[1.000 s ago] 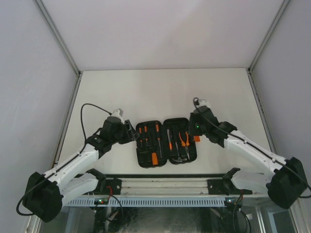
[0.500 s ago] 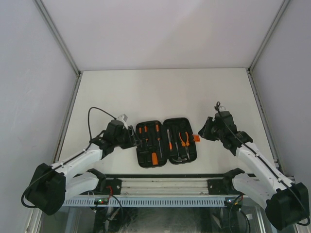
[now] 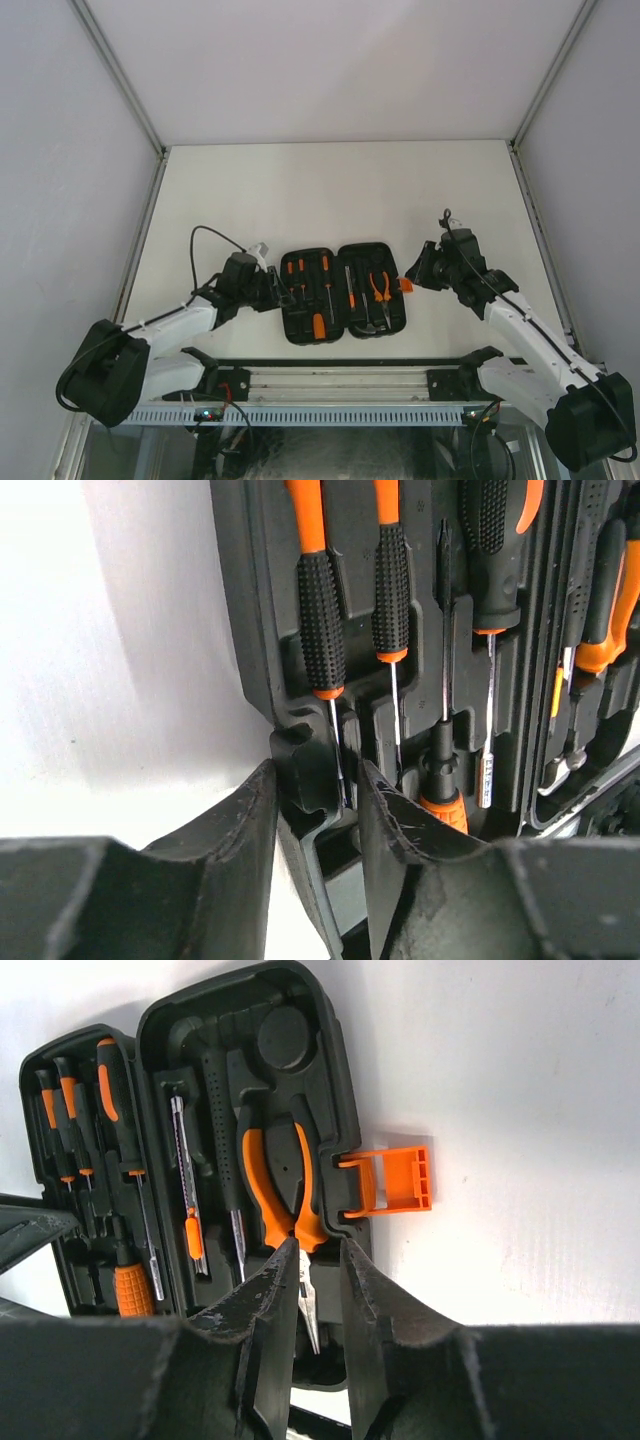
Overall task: Sort the tools into containers
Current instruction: Close the storage box at the center of the board.
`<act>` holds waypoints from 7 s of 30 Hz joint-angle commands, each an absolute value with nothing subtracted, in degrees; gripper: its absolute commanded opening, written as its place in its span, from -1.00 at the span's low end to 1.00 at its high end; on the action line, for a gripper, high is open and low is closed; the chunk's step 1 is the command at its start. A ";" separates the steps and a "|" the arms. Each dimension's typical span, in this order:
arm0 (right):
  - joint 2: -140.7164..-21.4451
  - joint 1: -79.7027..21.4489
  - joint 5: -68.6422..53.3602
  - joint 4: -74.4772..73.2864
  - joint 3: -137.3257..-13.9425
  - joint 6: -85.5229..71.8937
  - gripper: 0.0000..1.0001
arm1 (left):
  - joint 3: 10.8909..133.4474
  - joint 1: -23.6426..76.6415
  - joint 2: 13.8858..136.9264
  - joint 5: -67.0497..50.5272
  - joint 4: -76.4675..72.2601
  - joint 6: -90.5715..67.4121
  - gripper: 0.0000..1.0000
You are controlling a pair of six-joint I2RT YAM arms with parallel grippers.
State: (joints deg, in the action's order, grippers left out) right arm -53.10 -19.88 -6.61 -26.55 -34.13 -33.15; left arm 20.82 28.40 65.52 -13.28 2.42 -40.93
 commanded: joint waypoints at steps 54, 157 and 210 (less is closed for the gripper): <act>-76.35 -27.26 -17.95 -7.24 -29.55 -34.76 -0.81 | 33.68 28.12 50.94 -16.06 13.51 -41.95 -0.43; -75.85 -34.23 -12.55 -9.18 -32.46 -38.76 -0.82 | 48.77 39.20 72.21 -18.85 1.05 -45.78 0.33; -70.75 -41.46 -8.98 5.75 -26.26 -51.88 -0.54 | 39.19 45.87 74.95 -6.49 9.69 -38.23 0.31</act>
